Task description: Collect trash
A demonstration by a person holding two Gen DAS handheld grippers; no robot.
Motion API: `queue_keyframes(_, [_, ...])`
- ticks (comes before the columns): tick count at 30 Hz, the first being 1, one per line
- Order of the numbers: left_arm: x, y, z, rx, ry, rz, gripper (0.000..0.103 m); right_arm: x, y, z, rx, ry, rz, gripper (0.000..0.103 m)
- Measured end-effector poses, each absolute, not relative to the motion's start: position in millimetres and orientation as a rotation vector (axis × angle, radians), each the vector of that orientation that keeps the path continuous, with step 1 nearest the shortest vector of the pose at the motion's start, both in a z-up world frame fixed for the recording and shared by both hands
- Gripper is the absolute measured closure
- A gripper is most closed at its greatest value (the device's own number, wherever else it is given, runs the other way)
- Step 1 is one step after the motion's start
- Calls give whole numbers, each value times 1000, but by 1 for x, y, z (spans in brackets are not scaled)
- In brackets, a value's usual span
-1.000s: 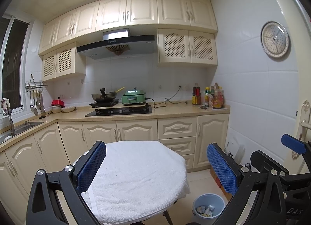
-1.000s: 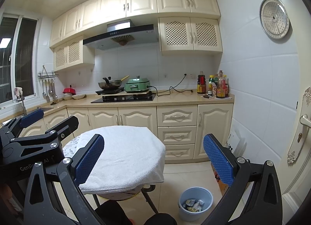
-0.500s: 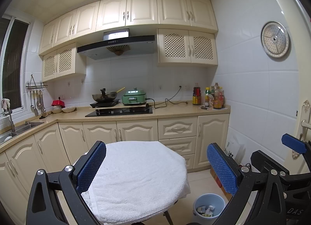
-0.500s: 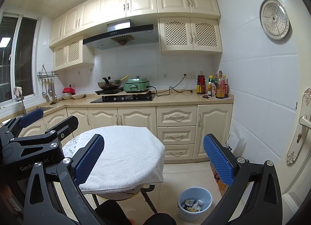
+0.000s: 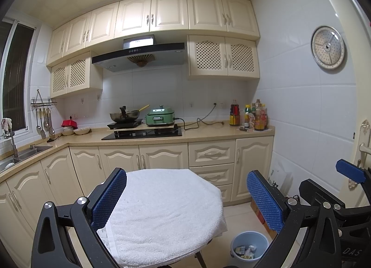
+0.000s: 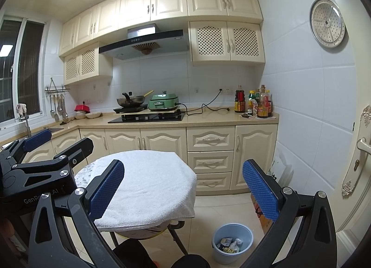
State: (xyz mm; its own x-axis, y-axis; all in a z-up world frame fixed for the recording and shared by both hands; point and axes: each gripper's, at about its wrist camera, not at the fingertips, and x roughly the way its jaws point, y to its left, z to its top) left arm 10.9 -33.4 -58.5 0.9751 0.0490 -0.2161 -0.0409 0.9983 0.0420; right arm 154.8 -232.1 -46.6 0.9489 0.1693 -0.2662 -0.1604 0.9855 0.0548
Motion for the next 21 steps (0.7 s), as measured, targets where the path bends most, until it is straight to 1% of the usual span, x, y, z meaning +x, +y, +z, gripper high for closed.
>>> queue_keyframes(21, [11, -35, -59, 37, 219, 48, 1, 155, -235, -46, 33, 279, 169, 0])
